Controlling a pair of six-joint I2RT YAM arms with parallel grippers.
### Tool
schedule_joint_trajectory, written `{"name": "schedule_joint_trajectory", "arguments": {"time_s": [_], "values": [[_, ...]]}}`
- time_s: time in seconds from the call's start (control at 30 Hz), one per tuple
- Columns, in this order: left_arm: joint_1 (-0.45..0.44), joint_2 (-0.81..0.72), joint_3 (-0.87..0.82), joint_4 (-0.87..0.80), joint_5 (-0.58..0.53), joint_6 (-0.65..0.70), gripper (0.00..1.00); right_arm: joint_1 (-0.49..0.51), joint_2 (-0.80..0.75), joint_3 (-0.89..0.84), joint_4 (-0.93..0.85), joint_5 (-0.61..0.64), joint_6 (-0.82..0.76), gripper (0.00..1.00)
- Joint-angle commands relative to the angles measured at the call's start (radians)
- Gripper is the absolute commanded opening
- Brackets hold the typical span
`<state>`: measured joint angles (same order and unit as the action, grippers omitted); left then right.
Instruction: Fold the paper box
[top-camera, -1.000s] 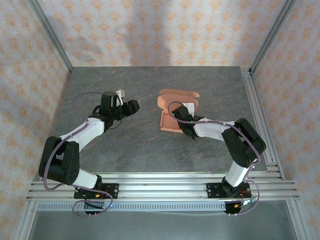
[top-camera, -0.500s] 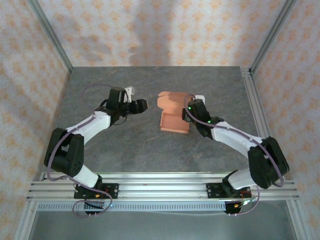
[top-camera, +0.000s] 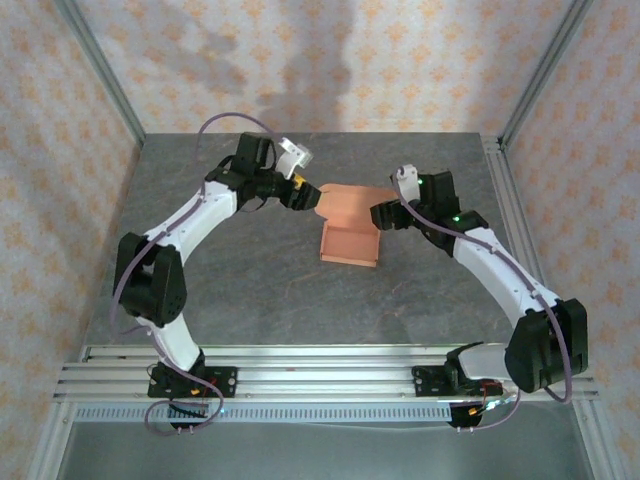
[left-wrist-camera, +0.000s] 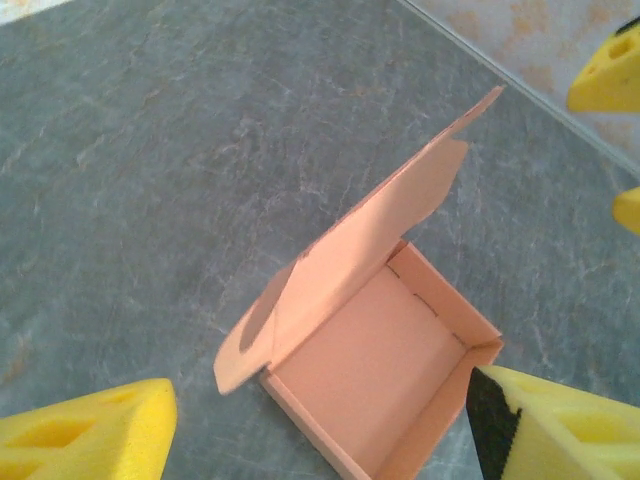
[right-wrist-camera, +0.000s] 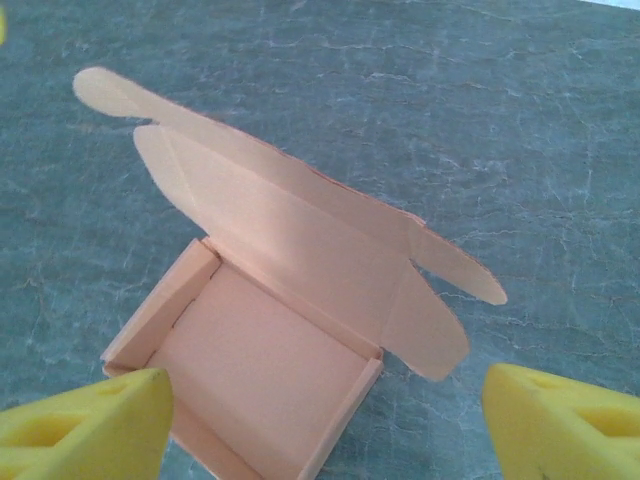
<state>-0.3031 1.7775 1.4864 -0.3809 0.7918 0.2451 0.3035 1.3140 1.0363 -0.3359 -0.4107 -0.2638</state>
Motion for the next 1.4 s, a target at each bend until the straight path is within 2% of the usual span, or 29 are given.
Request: {"name": "schedule_joint_trajectory", "arguments": {"time_s": [0.0, 0.23, 0.27, 0.37, 0.43, 0.57, 0.87, 1.03, 1.17, 1.37], "values": [[0.005, 0.081, 0.117, -0.231, 0.058, 0.239, 0.78, -0.021, 0.001, 0.045, -0.111, -0.053, -0.095, 0.81], [0.012, 0.289, 0.416, -0.482, 0.059, 0.458, 0.69, -0.028, -0.028, 0.054, -0.141, -0.060, -0.112, 0.81], [0.012, 0.314, 0.452, -0.526, 0.071, 0.509, 0.64, -0.029, -0.033, 0.052, -0.144, -0.057, -0.112, 0.81], [0.012, 0.351, 0.483, -0.549, 0.079, 0.576, 0.53, -0.028, -0.039, 0.042, -0.141, -0.049, -0.112, 0.81], [0.012, 0.361, 0.493, -0.559, 0.090, 0.607, 0.51, -0.028, -0.042, 0.039, -0.143, -0.046, -0.109, 0.81], [0.009, 0.383, 0.517, -0.557, 0.089, 0.613, 0.44, -0.027, -0.043, 0.032, -0.136, -0.045, -0.104, 0.81], [-0.005, 0.429, 0.570, -0.538, 0.049, 0.608, 0.36, -0.028, -0.044, 0.022, -0.118, -0.047, -0.098, 0.80], [-0.007, 0.470, 0.634, -0.581, 0.046, 0.618, 0.34, -0.028, -0.050, 0.015, -0.117, -0.046, -0.095, 0.80], [-0.016, 0.492, 0.660, -0.597, 0.027, 0.620, 0.24, -0.028, -0.052, 0.007, -0.110, -0.033, -0.095, 0.80], [-0.019, 0.507, 0.673, -0.626, 0.026, 0.633, 0.24, -0.028, -0.053, 0.004, -0.117, -0.010, -0.104, 0.80]]}}
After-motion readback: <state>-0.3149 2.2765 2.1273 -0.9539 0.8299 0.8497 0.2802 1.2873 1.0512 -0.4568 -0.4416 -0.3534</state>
